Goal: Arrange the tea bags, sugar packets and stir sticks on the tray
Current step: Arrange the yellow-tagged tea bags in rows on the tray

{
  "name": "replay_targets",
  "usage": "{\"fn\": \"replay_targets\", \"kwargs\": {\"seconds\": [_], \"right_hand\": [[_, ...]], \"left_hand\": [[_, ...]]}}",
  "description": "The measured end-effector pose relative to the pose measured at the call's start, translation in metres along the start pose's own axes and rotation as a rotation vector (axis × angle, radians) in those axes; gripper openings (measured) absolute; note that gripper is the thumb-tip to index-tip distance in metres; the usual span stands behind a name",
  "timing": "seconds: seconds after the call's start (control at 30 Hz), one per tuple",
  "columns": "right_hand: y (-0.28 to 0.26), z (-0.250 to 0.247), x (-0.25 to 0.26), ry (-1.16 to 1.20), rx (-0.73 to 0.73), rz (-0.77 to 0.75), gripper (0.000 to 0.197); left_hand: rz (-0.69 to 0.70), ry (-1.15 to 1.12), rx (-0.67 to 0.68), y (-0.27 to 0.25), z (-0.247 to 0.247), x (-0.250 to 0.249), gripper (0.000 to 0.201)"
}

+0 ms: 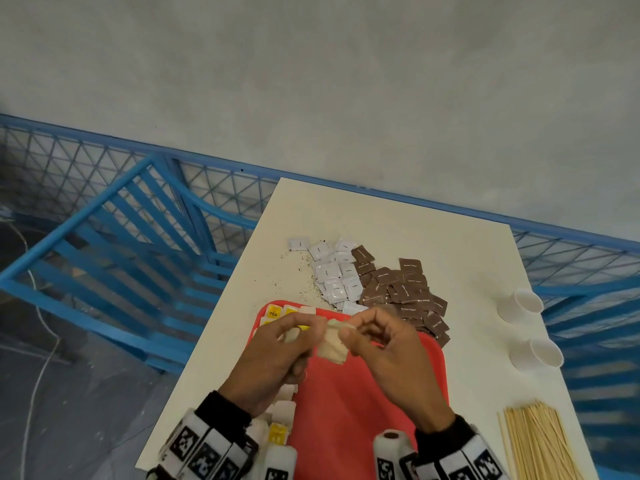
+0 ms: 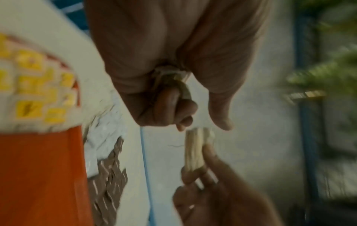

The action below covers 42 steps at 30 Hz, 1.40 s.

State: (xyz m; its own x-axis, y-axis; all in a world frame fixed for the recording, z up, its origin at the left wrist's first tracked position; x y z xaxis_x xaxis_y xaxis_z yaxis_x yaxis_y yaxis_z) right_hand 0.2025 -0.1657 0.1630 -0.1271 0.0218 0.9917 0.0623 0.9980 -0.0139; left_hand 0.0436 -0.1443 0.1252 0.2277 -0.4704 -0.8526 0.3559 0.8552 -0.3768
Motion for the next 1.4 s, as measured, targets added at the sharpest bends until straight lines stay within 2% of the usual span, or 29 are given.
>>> {"fn": "replay_targets", "kwargs": {"seconds": [0.1, 0.17, 0.23, 0.37, 0.47, 0.6, 0.7, 0.87, 1.07, 1.17, 1.27, 1.33, 1.4], "right_hand": [[0.005, 0.006, 0.013, -0.023, -0.012, -0.081, 0.005], [0.011, 0.007, 0.014, 0.019, -0.050, -0.086, 0.007], [0.016, 0.014, 0.010, 0.021, -0.029, -0.062, 0.010], [0.024, 0.032, 0.002, -0.020, 0.011, -0.033, 0.001], [0.035, 0.030, -0.029, 0.015, -0.044, 0.069, 0.003], [0.034, 0.048, -0.111, -0.135, 0.030, 0.323, 0.014], [0.018, 0.069, -0.169, -0.139, 0.076, 0.527, 0.016], [0.012, 0.087, -0.209, -0.122, 0.016, 0.679, 0.018], [0.016, 0.085, -0.204, -0.422, -0.114, 0.661, 0.028], [0.016, 0.089, -0.203, -0.488, -0.095, 0.650, 0.041], [0.019, 0.092, -0.199, -0.533, -0.054, 0.638, 0.043], [0.024, 0.088, -0.181, -0.524, -0.071, 0.567, 0.040], [0.028, 0.086, -0.152, -0.444, -0.071, 0.423, 0.035]], "left_hand": [[0.078, 0.213, 0.038, -0.002, 0.006, -0.011, 0.025], [0.090, 0.192, 0.019, -0.001, -0.001, -0.015, 0.021], [0.096, 0.138, -0.008, 0.000, -0.011, -0.019, 0.018], [0.074, 0.213, -0.038, 0.005, -0.033, -0.016, 0.016], [0.037, 0.263, -0.118, 0.003, -0.064, -0.003, 0.018], [-0.085, 0.068, -0.270, -0.005, -0.113, 0.034, 0.042], [-0.188, -0.033, -0.317, -0.011, -0.134, 0.060, 0.036], [-0.262, -0.050, -0.303, -0.015, -0.141, 0.069, 0.028], [-0.301, -0.232, -0.307, -0.010, -0.147, 0.070, 0.040], [-0.312, -0.317, -0.294, -0.008, -0.143, 0.067, 0.044], [-0.300, -0.402, -0.260, -0.008, -0.137, 0.061, 0.035], [-0.291, -0.424, -0.235, -0.008, -0.134, 0.057, 0.033], [-0.303, -0.456, -0.216, -0.006, -0.130, 0.056, 0.035]]}}
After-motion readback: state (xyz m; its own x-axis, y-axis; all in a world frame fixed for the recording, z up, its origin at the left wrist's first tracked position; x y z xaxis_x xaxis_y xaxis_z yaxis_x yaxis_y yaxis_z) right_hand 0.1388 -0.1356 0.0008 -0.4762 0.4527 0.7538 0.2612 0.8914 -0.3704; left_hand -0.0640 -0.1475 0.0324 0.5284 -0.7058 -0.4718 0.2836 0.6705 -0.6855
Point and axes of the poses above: each hand's wrist, its own y-axis towards the middle knuckle, its own z-axis out of the palm, x = y × z, the point moved 8 cm from there along y, towards the middle knuckle, and after that the axes turned 2 degrees about -y, right-handed, at the moved point
